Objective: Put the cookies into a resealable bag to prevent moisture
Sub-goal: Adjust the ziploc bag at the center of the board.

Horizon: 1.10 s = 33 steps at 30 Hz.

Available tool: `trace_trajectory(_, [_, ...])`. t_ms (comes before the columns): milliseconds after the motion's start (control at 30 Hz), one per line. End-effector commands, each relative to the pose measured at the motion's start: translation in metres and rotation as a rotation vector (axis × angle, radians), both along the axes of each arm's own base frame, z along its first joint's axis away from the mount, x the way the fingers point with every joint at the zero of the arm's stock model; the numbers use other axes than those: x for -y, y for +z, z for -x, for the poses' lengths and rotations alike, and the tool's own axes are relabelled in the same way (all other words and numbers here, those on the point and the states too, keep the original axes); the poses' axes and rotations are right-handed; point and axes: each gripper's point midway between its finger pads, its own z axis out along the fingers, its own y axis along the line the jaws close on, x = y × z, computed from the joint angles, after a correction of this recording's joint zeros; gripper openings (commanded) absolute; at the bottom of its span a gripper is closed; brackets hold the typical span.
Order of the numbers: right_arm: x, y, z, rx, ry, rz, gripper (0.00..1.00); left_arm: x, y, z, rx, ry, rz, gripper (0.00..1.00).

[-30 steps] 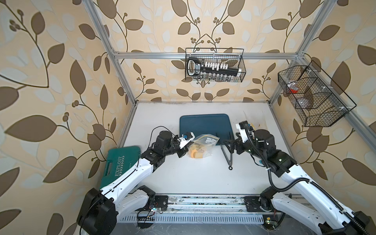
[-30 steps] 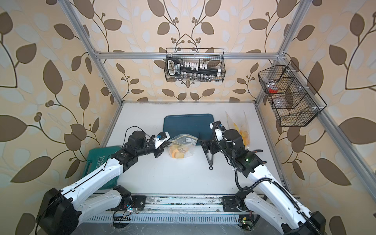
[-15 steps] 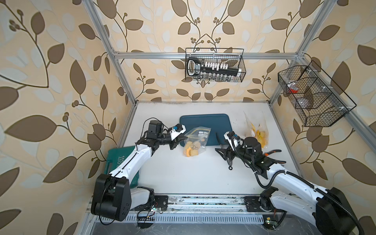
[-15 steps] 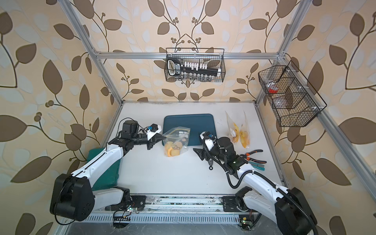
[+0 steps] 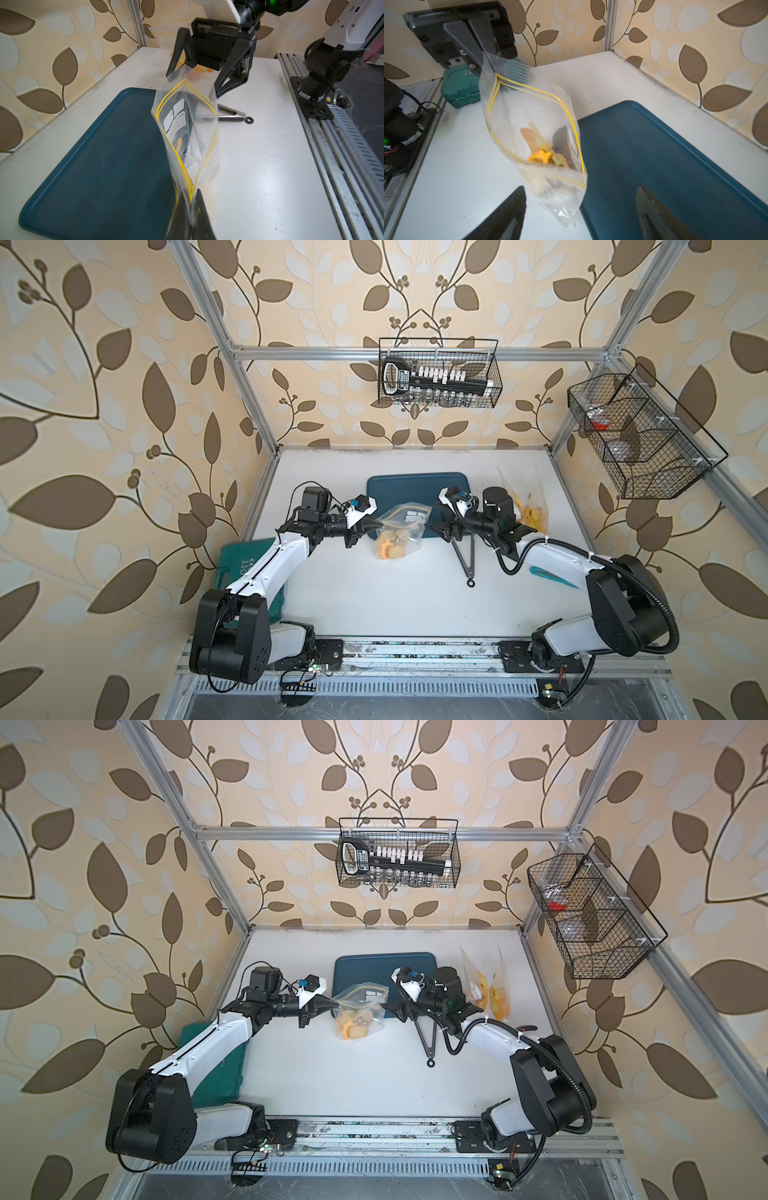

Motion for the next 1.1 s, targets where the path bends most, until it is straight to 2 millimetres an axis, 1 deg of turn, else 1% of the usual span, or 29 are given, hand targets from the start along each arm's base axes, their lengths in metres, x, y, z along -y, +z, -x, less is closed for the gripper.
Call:
trace_trajectory(0, [-0.014,0.0,0.009,-0.005,0.119,0.017,0.77,0.0,0.02,-0.006,0.057,-0.021,0.022,0.0])
trace_trajectory(100, [-0.018,-0.004,0.007,-0.024,0.156,0.049,0.73,-0.002,0.02,-0.006,0.059,-0.014,0.021,0.0])
trace_trajectory(200, [-0.022,-0.008,0.01,-0.043,0.199,0.065,0.69,-0.006,0.02,-0.009,0.062,0.002,0.025,0.0])
trace_trajectory(300, [-0.028,-0.011,0.017,-0.067,0.242,0.069,0.58,-0.01,0.019,-0.013,0.056,0.023,0.026,0.0])
trace_trajectory(333, [-0.031,-0.012,0.019,-0.067,0.248,0.076,0.53,-0.012,0.018,-0.018,0.054,0.045,0.022,0.0])
trace_trajectory(367, [-0.033,-0.012,0.02,-0.066,0.246,0.082,0.47,-0.015,0.016,-0.023,0.046,0.076,0.014,0.0])
trace_trajectory(433, [-0.037,-0.009,0.022,-0.069,0.252,0.071,0.4,-0.021,0.014,-0.033,0.032,0.124,0.003,0.0])
trace_trajectory(533, [-0.044,-0.007,0.026,-0.059,0.249,0.079,0.37,-0.025,0.013,-0.042,0.018,0.16,0.002,0.0])
trace_trajectory(633, [-0.046,-0.008,0.024,-0.033,0.206,0.105,0.34,-0.029,0.014,-0.045,0.015,0.173,0.01,0.0])
trace_trajectory(833, [-0.042,-0.004,0.011,0.009,0.12,0.133,0.31,-0.029,0.014,-0.046,0.012,0.167,0.022,0.0])
trace_trajectory(933, [-0.043,0.0,0.008,0.02,0.109,0.133,0.29,-0.03,0.013,-0.046,0.008,0.168,0.022,0.0])
trace_trajectory(1067, [-0.044,0.005,0.009,0.028,0.11,0.125,0.23,-0.031,0.013,-0.046,0.008,0.172,0.023,0.0])
